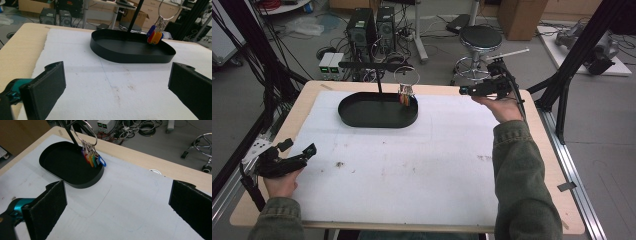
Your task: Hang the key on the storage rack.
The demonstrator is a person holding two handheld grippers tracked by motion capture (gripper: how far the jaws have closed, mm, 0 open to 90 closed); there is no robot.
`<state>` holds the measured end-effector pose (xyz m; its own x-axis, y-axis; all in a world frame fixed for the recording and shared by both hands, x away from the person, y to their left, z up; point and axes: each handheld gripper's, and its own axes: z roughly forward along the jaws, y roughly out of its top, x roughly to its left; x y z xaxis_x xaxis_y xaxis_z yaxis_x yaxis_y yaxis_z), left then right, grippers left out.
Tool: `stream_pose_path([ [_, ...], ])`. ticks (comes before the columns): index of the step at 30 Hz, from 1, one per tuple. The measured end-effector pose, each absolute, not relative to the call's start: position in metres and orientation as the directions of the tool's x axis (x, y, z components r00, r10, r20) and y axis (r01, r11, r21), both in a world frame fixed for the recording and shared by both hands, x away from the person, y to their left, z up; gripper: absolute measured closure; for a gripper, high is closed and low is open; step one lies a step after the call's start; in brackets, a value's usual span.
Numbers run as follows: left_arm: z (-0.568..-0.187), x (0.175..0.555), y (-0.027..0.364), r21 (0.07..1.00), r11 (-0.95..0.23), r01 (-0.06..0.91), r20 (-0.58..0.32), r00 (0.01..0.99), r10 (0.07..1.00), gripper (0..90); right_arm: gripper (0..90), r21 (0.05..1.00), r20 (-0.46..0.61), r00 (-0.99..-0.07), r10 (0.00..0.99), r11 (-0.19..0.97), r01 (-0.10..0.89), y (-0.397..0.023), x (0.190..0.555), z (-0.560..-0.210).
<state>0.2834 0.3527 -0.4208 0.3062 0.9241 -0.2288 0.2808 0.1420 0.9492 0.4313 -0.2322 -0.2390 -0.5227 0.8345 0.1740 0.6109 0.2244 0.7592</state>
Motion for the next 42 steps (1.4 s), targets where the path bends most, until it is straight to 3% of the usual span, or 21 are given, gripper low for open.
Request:
stream_pose_path([
  [19, -0.421, 0.284, 0.353, 0.948, 0.149, 0.280, -0.235, 0.303, 0.924, 1.7, 0.6, 0.776, 0.202, -0.500, 0.842, 0.174, 0.606, -0.266, 0.391, -0.271],
  [34, -0.421, 0.282, 0.353, 0.946, 0.158, 0.284, -0.244, 0.300, 0.922, 1.7, 0.5, 0.777, 0.265, -0.469, 0.843, 0.101, 0.621, -0.287, 0.363, -0.326],
  [42, -0.422, 0.281, 0.355, 0.946, 0.156, 0.285, -0.242, 0.296, 0.924, 1.7, 0.5, 0.773, 0.247, -0.446, 0.860, 0.102, 0.626, -0.293, 0.354, -0.343],
])
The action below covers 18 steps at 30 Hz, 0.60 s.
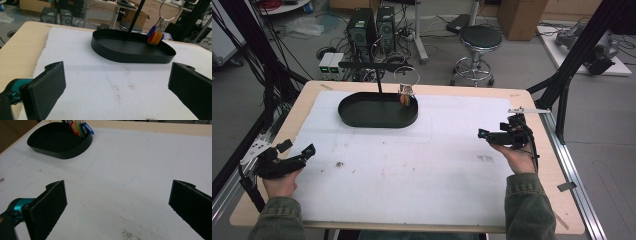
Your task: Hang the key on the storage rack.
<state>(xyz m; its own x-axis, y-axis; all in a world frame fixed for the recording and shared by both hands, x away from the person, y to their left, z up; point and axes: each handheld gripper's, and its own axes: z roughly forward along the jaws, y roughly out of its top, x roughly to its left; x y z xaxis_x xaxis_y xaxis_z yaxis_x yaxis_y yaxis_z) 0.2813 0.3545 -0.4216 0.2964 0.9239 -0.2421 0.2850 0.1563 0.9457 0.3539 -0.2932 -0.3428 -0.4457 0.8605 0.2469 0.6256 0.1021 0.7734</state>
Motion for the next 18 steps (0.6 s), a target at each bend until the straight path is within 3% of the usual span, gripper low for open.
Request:
stream_pose_path([
  [18, -0.421, 0.280, 0.352, 0.951, 0.119, 0.284, -0.206, 0.299, 0.932, 1.7, 0.5, 0.800, 0.192, -0.421, 0.887, 0.108, 0.590, -0.298, 0.326, -0.380],
])
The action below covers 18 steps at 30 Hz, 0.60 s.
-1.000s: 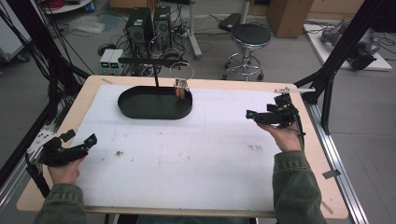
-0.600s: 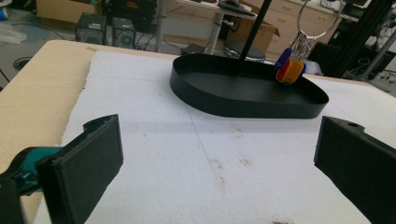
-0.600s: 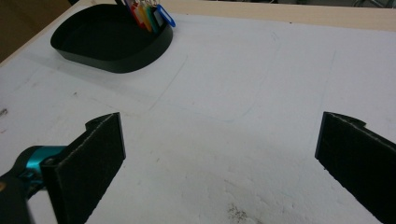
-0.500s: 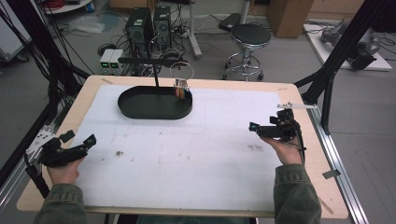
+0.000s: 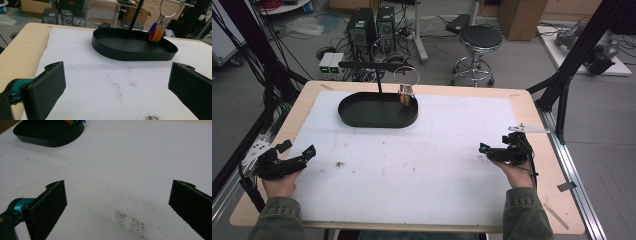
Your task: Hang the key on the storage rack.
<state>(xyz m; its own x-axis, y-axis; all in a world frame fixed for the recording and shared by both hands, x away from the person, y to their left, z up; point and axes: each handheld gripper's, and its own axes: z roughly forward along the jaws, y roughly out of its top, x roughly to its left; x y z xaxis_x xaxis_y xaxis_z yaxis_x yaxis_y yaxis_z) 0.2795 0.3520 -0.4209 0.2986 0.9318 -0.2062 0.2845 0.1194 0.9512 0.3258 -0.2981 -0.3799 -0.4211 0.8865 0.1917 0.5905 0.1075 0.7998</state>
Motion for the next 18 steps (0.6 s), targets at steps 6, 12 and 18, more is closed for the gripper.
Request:
stream_pose_path([
  [6, -0.421, 0.279, 0.353, 0.951, 0.119, 0.286, -0.207, 0.299, 0.931, 1.7, 0.5, 0.813, 0.152, -0.422, 0.894, 0.130, 0.568, -0.294, 0.319, -0.387],
  [12, -0.421, 0.279, 0.352, 0.951, 0.118, 0.284, -0.204, 0.295, 0.933, 1.7, 0.5, 0.828, 0.136, -0.424, 0.895, 0.132, 0.545, -0.293, 0.311, -0.396],
  [18, -0.421, 0.279, 0.352, 0.952, 0.109, 0.286, -0.197, 0.299, 0.934, 1.7, 0.5, 0.845, 0.119, -0.412, 0.903, 0.126, 0.520, -0.293, 0.302, -0.403],
])
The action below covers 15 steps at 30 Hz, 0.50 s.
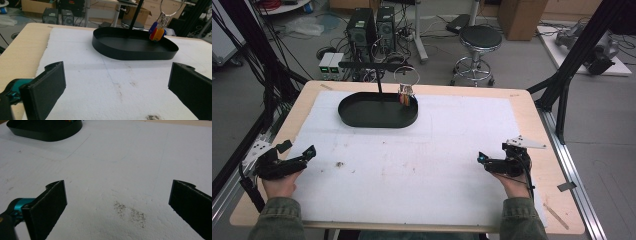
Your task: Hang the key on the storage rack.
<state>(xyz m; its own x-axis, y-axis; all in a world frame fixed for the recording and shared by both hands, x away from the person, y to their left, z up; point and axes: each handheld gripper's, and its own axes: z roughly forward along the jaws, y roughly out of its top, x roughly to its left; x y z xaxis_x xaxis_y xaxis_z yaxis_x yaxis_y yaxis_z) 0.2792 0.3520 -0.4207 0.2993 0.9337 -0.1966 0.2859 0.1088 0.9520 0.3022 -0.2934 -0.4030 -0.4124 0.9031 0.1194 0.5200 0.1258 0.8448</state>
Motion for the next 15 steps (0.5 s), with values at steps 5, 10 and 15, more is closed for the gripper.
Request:
stream_pose_path([
  [5, -0.421, 0.279, 0.352, 0.952, 0.114, 0.284, -0.201, 0.300, 0.933, 1.7, 0.5, 0.873, 0.113, -0.403, 0.908, 0.103, 0.476, -0.294, 0.294, -0.406],
  [10, -0.421, 0.279, 0.352, 0.952, 0.117, 0.283, -0.204, 0.303, 0.931, 1.7, 0.5, 0.904, 0.094, -0.390, 0.916, 0.085, 0.418, -0.296, 0.286, -0.402],
  [15, -0.420, 0.279, 0.352, 0.952, 0.119, 0.282, -0.207, 0.308, 0.929, 1.7, 0.5, 0.912, 0.081, -0.378, 0.922, 0.085, 0.402, -0.296, 0.283, -0.402],
])
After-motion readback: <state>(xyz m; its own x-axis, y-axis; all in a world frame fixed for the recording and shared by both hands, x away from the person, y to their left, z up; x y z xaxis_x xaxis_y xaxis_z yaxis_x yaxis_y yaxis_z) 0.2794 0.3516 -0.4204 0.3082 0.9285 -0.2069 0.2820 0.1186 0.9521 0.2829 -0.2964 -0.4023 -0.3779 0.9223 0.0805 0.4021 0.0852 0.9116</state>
